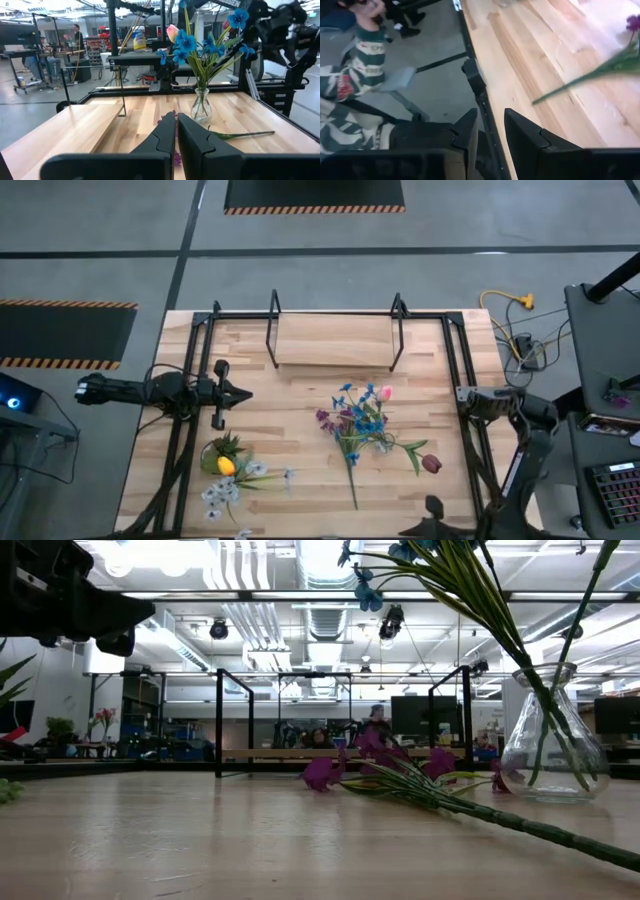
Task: Pick and place flowers into a vace then onto a shelf
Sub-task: Put the purple flowers into the right transparent vase
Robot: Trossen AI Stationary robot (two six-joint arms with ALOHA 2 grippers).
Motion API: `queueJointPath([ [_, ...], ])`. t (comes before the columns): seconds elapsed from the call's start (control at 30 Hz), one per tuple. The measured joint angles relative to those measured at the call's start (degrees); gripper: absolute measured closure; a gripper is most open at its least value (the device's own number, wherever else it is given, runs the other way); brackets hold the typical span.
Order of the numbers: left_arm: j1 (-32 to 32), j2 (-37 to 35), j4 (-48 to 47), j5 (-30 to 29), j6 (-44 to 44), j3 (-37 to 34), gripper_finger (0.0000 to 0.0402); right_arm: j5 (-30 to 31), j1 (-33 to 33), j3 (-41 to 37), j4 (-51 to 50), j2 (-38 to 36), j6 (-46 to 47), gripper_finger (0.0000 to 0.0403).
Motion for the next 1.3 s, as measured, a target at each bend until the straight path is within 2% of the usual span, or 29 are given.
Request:
queueJointPath([
  [0.27, 0.0, 0.0, -0.6, 0.0, 0.0, 0.0, 0.0402, 5.8, -1.9, 1.1, 0.1, 5.5, 5.4, 0.0321],
  [0.5, 0.0, 0.0, -1.7, 0.0, 0.0, 0.0, 0.0402, 5.5, -5.0, 1.9, 2.1, 10.0, 5.3, 0.0315],
  [0.63, 0.0, 0.1, -2.4, 0.0, 0.0, 0.0, 0.0402, 2.8, -6.7, 1.9, 2.2, 11.1, 5.8, 0.0288],
  [0.93, 0.0, 0.0, -2.4, 0.0, 0.0, 0.0, 0.0402, 0.9, -11.2, 1.9, 1.7, 12.7, 4.7, 0.0172],
  [1.0, 0.0, 0.0, -2.4, 0.0, 0.0, 0.0, 0.0402, 0.9, -12.1, 1.9, 1.8, 12.7, 7.0, 0.0156],
  [1.1, 0.0, 0.0, -2.4, 0.0, 0.0, 0.0, 0.0402, 0.9, -12.9, 1.9, 1.7, 12.7, 11.1, 0.0149],
  [1.3, 0.0, 0.0, -2.4, 0.0, 0.0, 0.0, 0.0402, 0.9, -14.2, 1.9, 1.7, 12.7, 13.7, 0.0163],
])
